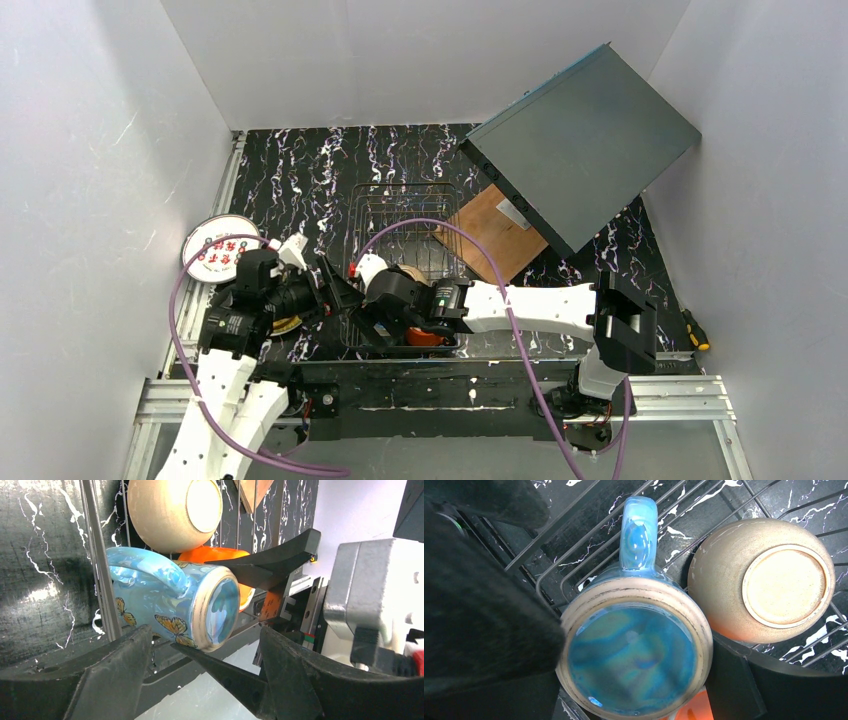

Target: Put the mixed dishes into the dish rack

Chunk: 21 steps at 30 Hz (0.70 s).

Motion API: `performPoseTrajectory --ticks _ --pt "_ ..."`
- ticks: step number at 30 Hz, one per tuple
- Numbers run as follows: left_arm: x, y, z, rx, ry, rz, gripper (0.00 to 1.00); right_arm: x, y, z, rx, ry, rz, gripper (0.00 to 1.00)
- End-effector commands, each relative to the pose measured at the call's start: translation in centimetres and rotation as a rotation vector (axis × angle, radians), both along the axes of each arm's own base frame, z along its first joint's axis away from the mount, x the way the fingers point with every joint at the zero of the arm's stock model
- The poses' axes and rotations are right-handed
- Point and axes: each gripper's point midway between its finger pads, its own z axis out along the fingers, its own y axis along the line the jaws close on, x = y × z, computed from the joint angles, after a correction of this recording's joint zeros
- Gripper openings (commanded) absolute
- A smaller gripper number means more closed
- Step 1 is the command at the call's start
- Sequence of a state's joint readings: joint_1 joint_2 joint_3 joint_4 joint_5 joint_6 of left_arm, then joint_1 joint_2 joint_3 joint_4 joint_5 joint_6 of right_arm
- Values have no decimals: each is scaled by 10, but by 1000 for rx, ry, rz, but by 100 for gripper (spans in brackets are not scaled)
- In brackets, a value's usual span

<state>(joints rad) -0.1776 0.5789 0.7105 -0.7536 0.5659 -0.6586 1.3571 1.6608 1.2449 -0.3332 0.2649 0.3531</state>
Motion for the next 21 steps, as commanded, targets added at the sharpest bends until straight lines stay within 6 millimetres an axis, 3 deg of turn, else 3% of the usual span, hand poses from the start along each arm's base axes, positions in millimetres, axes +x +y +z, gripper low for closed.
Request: performPoseTrajectory --ticks 1,10,21 --pt "-3 -6 -7 -21 23 -48 75 3 28 61 230 -44 10 98" --pt "-6 -17 -25 -60 139 -127 64 4 32 64 242 -47 18 98" --pt "-22 -9 -59 112 320 -111 64 7 38 77 277 -55 29 100"
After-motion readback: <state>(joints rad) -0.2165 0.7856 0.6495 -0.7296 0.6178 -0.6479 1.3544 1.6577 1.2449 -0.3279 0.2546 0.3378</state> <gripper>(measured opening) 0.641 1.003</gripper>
